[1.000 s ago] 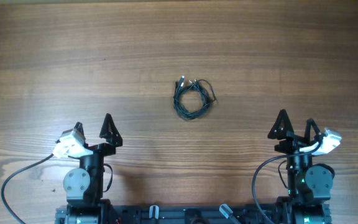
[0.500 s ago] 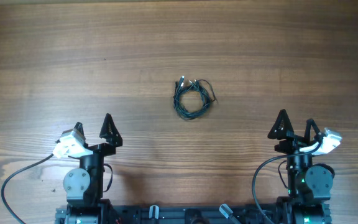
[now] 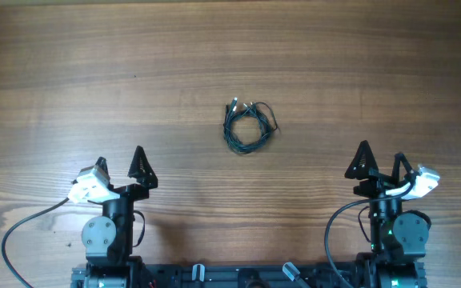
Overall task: Untangle cables
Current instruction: 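Raise both arms from rest and move grippers toward the black cable bundle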
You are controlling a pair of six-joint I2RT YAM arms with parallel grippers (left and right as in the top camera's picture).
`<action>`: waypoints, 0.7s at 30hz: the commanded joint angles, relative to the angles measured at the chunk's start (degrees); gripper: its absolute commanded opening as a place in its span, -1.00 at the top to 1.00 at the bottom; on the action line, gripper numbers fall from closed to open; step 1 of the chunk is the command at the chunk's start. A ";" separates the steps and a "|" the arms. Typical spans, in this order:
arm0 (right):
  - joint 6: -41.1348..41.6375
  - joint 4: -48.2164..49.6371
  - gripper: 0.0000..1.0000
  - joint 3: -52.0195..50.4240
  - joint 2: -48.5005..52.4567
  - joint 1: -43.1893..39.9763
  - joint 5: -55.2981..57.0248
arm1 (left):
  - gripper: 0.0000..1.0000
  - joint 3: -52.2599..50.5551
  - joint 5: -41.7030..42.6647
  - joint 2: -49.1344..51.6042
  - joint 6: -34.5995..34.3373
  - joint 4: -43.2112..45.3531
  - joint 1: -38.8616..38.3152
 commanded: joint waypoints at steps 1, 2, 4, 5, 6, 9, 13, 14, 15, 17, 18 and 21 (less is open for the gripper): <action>0.15 0.24 -1.00 -0.15 -0.50 -0.07 1.20 | -1.00 -0.26 0.26 -0.46 1.09 -0.11 -0.31; 0.13 0.24 -1.00 -0.15 -0.50 -0.07 1.20 | -1.00 -0.26 0.26 -0.46 1.09 -0.11 -0.31; 2.10 0.22 -1.00 -0.15 -0.50 -0.07 0.79 | -1.00 -0.26 0.26 -0.44 1.05 -0.11 -0.31; 4.87 0.13 -1.00 -0.15 -0.52 -0.07 -0.39 | -1.00 -0.26 1.01 -0.44 0.39 -0.17 -0.33; 9.81 -0.07 -1.00 -0.15 -0.04 -0.07 -4.42 | -1.00 -0.26 6.82 -0.44 0.22 -0.68 -0.33; 22.88 1.03 -1.00 -0.15 1.22 -0.07 -15.58 | -1.00 -0.26 22.67 -0.15 -4.09 0.87 -0.33; 7.50 3.87 -0.99 1.09 3.74 -0.07 -33.20 | -0.99 0.70 31.95 4.87 -8.57 0.94 -0.33; 7.52 3.85 -0.99 2.60 5.01 -0.07 -35.54 | -1.00 2.12 34.29 7.32 -8.63 0.76 -0.33; 7.50 3.85 -1.00 3.76 5.92 -0.07 -36.98 | -0.99 3.85 36.26 9.77 -8.63 0.79 -0.33; 3.26 2.62 -0.99 9.88 10.67 -0.07 -43.41 | -0.99 12.74 40.30 18.49 -6.95 -1.51 -0.37; 0.68 -2.62 -0.99 15.54 14.75 -0.07 -46.16 | -0.98 21.40 41.44 25.16 -2.95 -6.56 -0.83; -7.43 -19.74 -0.99 32.20 26.32 -0.07 -51.52 | -1.00 42.53 40.30 40.02 4.17 -25.18 -3.65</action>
